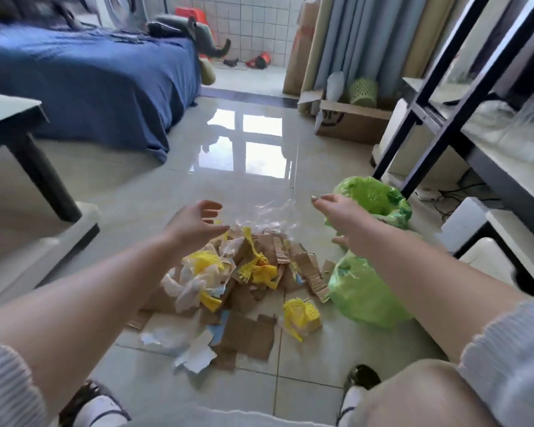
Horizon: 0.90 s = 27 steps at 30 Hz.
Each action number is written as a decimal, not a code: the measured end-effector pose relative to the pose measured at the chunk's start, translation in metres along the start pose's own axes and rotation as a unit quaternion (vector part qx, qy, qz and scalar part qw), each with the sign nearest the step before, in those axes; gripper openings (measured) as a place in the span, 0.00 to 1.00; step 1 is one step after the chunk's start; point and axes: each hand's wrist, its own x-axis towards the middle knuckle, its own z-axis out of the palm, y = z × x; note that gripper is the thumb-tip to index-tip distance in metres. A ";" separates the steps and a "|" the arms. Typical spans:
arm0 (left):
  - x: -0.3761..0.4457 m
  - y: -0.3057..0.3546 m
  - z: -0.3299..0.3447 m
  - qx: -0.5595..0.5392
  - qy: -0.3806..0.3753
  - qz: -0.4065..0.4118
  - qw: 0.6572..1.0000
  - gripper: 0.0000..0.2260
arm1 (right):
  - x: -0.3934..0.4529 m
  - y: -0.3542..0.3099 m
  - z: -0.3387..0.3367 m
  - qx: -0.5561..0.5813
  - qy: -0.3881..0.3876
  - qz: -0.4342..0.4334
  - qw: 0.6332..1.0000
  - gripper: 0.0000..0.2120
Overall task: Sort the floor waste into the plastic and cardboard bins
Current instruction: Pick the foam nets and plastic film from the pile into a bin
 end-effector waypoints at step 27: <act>0.113 -0.283 -0.033 0.350 -0.131 -0.064 0.925 0.25 | 0.153 0.078 0.272 -0.441 -0.239 -0.182 0.845 0.28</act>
